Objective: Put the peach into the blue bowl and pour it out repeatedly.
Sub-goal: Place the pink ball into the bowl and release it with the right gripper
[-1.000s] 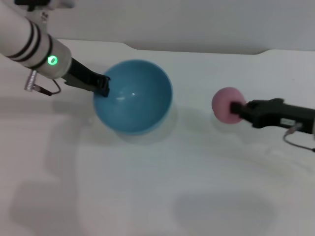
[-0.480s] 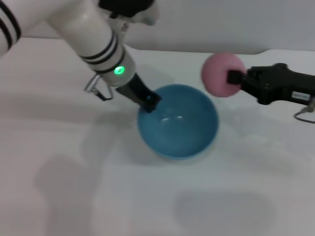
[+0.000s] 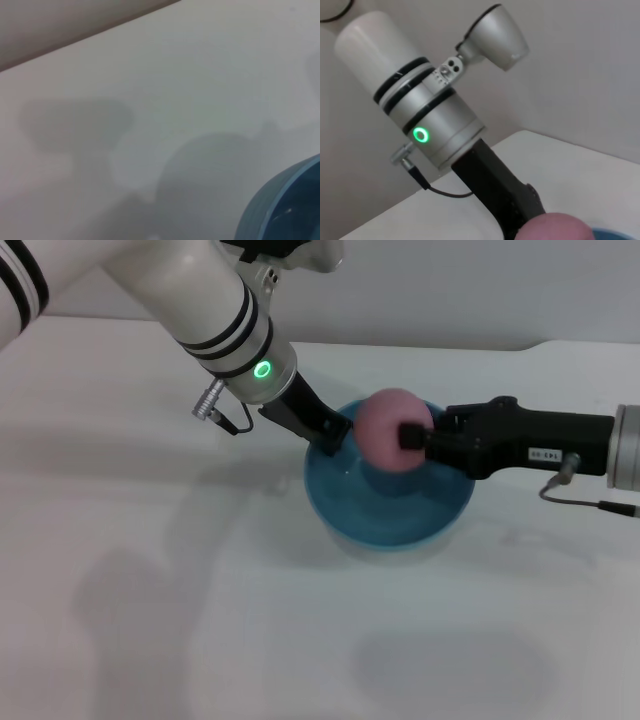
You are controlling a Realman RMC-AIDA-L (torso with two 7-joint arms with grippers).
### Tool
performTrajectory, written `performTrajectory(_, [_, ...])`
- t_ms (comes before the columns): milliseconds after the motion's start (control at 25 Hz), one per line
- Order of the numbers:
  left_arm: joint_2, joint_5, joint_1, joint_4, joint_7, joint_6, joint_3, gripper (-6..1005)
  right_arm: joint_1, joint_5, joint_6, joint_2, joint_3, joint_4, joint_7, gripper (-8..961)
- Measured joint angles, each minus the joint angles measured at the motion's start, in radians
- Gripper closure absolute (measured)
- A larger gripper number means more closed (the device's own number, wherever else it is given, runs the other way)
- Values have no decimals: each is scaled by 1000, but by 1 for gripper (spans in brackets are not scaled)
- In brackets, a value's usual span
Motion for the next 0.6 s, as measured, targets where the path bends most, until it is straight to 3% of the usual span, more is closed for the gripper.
performTrajectory(120, [1, 3, 1, 1, 0, -2, -1, 999, -20, 3, 0, -4, 7, 11, 7, 740])
performTrajectory(600, [3, 13, -14, 10, -1, -33, -1, 999, -74, -4, 8, -7, 44, 45, 23, 626])
